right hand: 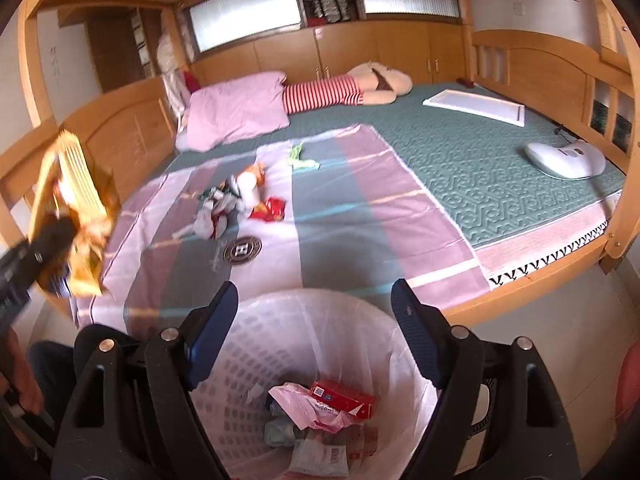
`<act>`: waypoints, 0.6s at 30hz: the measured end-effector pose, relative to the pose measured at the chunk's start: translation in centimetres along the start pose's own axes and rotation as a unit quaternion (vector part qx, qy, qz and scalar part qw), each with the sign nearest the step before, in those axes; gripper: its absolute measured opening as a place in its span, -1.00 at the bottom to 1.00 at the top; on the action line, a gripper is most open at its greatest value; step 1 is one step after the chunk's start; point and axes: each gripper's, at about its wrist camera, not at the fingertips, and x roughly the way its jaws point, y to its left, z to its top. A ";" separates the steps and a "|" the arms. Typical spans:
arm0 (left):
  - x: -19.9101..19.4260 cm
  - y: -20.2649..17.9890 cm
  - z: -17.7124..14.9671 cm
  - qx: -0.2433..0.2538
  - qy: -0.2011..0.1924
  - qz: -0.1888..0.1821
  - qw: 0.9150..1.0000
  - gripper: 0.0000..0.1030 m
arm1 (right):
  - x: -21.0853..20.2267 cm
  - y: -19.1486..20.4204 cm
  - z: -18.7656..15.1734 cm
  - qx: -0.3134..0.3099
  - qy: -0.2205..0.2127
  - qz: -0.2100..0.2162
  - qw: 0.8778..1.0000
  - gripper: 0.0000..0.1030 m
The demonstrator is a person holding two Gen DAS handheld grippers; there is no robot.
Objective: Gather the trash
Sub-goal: 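Drop red box into the bin with right tool while left holds chip bag, then carry the yellow chip bag toward the white bin with the left tool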
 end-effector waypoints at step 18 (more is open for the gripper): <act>9.3 -3.5 -7.3 -0.002 0.202 -0.190 0.961 0.76 | -0.7 -4.1 1.8 0.112 -0.042 -0.002 0.993 0.60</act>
